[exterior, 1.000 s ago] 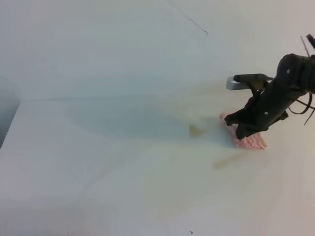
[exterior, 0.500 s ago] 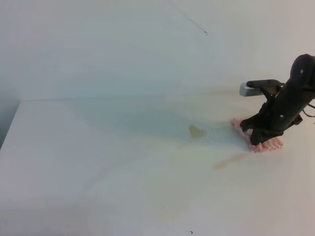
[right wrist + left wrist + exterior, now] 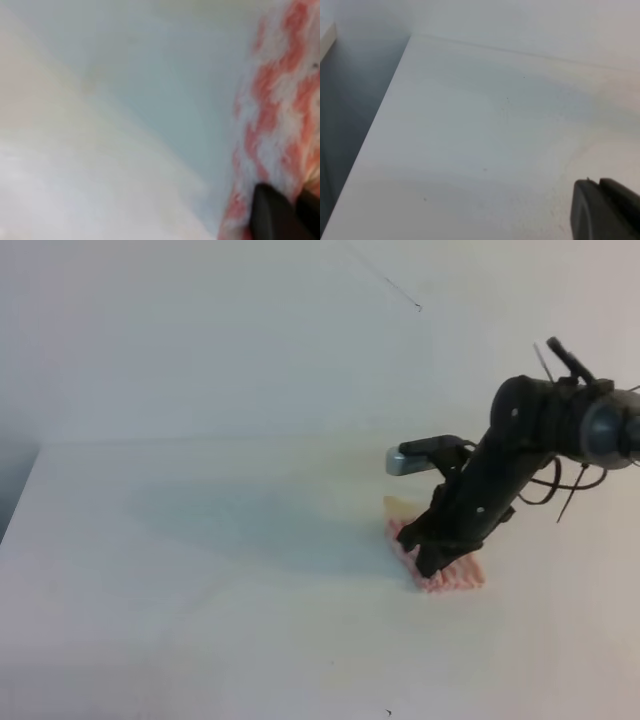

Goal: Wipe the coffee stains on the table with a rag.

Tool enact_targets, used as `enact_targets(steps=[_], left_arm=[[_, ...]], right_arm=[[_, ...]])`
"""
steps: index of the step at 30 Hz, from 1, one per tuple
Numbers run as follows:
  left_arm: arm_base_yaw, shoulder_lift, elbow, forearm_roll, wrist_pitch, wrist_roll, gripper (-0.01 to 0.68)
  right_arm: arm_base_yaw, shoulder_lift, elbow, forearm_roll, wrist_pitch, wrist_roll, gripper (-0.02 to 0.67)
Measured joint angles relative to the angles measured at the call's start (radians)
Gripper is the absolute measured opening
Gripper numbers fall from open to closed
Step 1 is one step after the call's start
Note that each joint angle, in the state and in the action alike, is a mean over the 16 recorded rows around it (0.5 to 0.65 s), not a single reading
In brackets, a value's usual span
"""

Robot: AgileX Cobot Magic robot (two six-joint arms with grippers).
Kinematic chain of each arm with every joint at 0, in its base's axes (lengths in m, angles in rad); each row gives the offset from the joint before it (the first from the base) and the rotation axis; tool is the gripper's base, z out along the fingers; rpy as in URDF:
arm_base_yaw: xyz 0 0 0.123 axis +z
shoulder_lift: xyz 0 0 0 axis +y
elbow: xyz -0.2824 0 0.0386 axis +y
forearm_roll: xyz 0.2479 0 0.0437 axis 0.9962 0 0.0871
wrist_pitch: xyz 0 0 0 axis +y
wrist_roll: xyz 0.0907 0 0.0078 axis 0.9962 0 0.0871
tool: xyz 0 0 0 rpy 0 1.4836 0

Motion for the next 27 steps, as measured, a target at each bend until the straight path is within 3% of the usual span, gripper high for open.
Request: enact_targets(steps=[13, 27], left_arm=[[0.0, 0.0, 0.0, 0.0, 0.0, 0.0, 0.001], [0.0, 0.0, 0.0, 0.0, 0.0, 0.0, 0.001]], right_arm=[[0.073, 0.038, -0.149, 0.004, -0.102, 0.022, 0.017], [0.064, 0.19, -0.387, -0.099, -0.003, 0.143, 0.017]])
